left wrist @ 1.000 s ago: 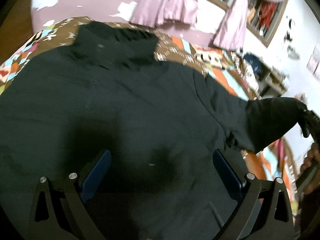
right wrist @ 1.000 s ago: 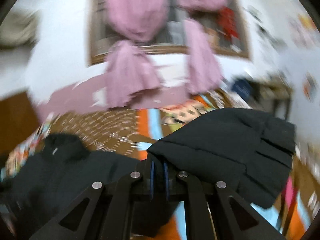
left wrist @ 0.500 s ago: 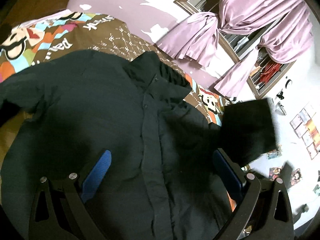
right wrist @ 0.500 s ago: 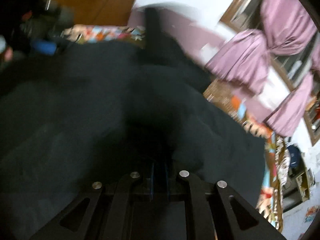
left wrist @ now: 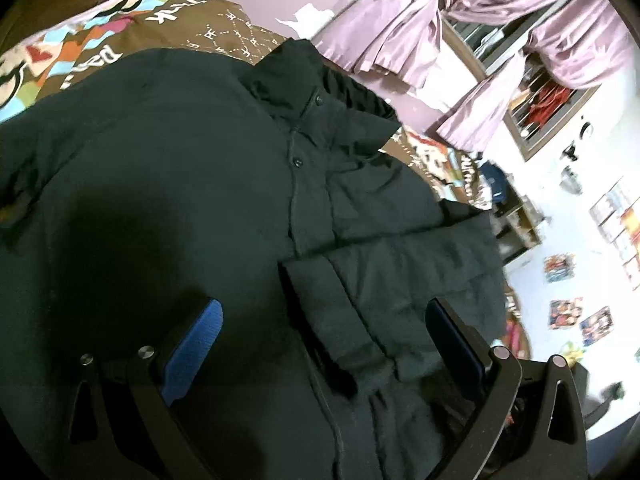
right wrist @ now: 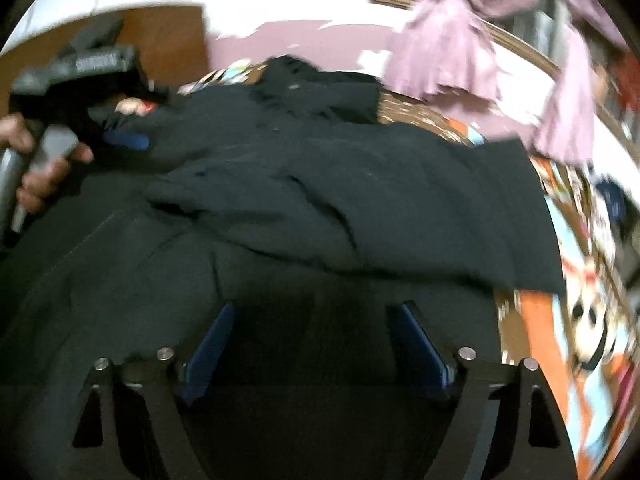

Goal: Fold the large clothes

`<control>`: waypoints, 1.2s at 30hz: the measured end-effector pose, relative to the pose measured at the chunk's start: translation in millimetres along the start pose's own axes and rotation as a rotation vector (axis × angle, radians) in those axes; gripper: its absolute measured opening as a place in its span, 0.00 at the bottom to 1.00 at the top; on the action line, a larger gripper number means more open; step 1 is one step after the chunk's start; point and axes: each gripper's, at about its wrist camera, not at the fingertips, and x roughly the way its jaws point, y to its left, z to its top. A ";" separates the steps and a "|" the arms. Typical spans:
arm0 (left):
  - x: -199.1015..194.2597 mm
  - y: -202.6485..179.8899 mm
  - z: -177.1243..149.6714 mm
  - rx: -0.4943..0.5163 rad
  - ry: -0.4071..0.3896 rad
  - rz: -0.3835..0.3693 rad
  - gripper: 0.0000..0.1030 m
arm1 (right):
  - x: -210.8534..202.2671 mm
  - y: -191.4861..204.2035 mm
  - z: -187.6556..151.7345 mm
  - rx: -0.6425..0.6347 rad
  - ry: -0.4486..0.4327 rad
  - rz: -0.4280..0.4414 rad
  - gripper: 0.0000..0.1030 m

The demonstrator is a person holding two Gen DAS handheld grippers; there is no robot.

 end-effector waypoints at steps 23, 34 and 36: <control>29.7 -14.6 -17.5 0.221 -0.073 0.173 0.00 | -33.4 1.1 -18.7 0.063 -0.138 -0.054 0.84; -52.5 -12.7 0.8 0.236 -0.204 0.231 0.00 | -58.3 -9.1 46.6 0.099 -0.289 -0.106 0.88; -69.4 -4.0 5.6 0.228 -0.226 0.257 0.00 | -42.6 -7.1 64.2 0.101 -0.263 -0.103 0.88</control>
